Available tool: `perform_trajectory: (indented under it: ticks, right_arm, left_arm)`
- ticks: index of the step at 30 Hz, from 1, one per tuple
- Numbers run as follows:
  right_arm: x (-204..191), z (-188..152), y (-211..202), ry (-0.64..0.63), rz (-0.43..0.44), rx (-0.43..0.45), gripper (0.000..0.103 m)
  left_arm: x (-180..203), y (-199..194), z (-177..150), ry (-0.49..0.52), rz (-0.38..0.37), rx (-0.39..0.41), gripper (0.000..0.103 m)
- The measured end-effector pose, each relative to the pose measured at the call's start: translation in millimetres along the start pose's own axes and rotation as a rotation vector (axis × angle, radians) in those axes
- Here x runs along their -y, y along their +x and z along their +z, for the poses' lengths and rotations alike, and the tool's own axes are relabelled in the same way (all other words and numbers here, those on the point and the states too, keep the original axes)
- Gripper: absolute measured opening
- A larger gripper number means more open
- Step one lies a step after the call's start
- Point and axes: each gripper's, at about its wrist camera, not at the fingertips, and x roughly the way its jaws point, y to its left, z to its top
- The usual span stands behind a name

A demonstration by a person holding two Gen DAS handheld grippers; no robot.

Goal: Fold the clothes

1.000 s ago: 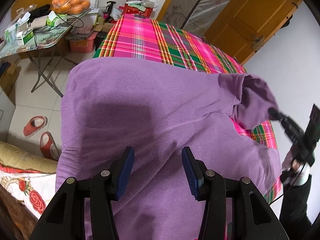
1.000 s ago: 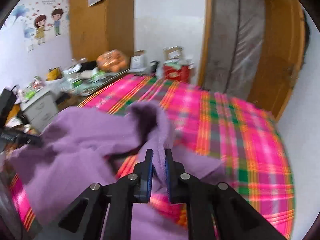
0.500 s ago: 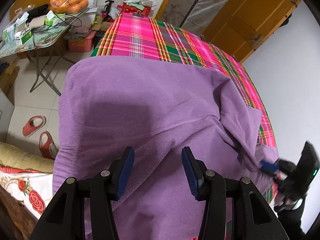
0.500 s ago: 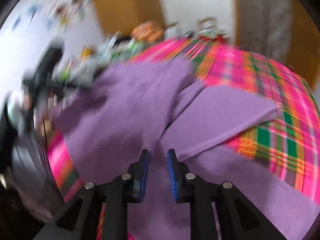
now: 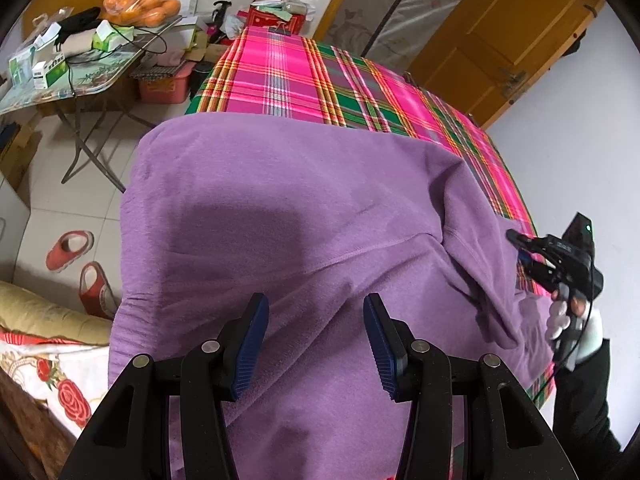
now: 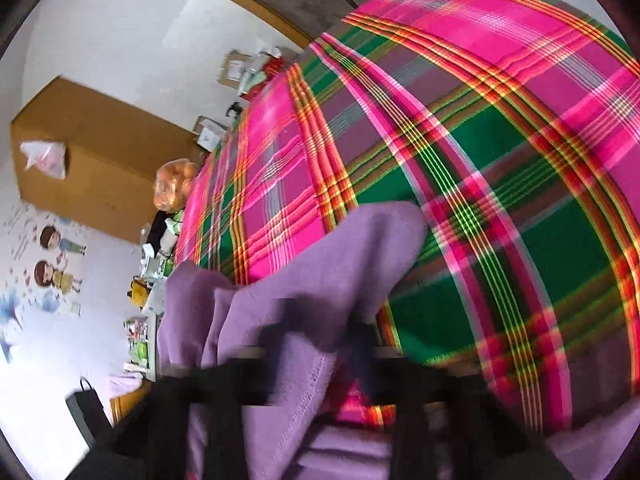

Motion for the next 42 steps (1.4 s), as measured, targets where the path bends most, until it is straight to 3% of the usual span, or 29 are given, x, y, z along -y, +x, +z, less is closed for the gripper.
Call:
perform_trajectory:
  ticks: [4, 6, 9, 11, 13, 18, 20, 22, 23, 25, 27, 31, 36, 40, 42]
  right_arm:
    - [-20.1, 23.8, -15.4, -0.058, -0.001, 0.086, 0.003]
    - [-33.0, 42.3, -47.6, -0.087, 0.031, 0.207, 0.003]
    - [-36.3, 53.3, -110.5, -0.129, 0.058, 0.454, 0.003]
    - [-22.5, 53.5, -136.7, -0.103, 0.004, 0.542, 0.003]
    - [6.7, 48.0, -151.6, -0.039, -0.105, 0.580, 0.003]
    - [97.2, 32.1, -137.4, 0.190, -0.271, 0.473, 0.008]
    - [132.2, 25.6, -130.7, 0.295, -0.289, 0.430, 0.010]
    - [160.7, 17.2, -128.3, 0.398, -0.282, 0.408, 0.019]
    - [170.8, 11.6, -128.0, 0.437, -0.260, 0.419, 0.015]
    - [174.6, 5.1, -139.0, 0.442, -0.291, 0.453, 0.022]
    - [170.8, 3.8, -155.0, 0.388, -0.356, 0.496, 0.036]
    - [151.0, 28.3, -162.2, 0.202, -0.379, 0.509, 0.043]
    - [140.1, 76.5, -128.5, -0.121, -0.492, 0.374, 0.045]
    - [158.4, 101.2, -99.7, -0.155, -0.481, 0.256, 0.046]
    - [159.9, 106.8, -94.4, -0.195, -0.504, 0.244, 0.046]
  left_arm:
    - [-0.3, 0.9, 0.5, 0.001, -0.002, -0.004, 0.051]
    - [-0.7, 1.8, 0.5, 0.000, -0.003, -0.007, 0.051]
    - [-1.5, 1.7, 1.1, -0.005, -0.002, -0.006, 0.051]
    - [-2.2, 1.4, 1.6, -0.008, -0.001, -0.005, 0.051]
    - [-2.2, 0.8, 0.6, -0.006, -0.002, -0.006, 0.051]
    - [-0.1, 1.5, -1.0, 0.000, 0.000, -0.011, 0.051]
    - [-1.6, 2.2, -1.0, -0.006, 0.002, -0.013, 0.051]
    - [-3.8, 2.3, -0.6, -0.016, 0.004, -0.013, 0.051]
    - [-4.9, 2.0, -0.4, -0.024, 0.003, -0.011, 0.051]
    - [-6.4, 0.4, 0.5, -0.038, -0.005, 0.002, 0.051]
    - [-6.9, -2.1, 2.0, -0.046, -0.013, 0.019, 0.051]
    - [-4.3, -3.7, 4.4, -0.043, -0.028, 0.040, 0.051]
    - [-1.2, 2.2, 4.3, -0.034, -0.032, 0.022, 0.051]
    - [1.0, 3.5, 4.0, -0.025, -0.036, 0.020, 0.051]
    - [2.7, 3.6, 4.9, -0.019, -0.041, 0.026, 0.051]
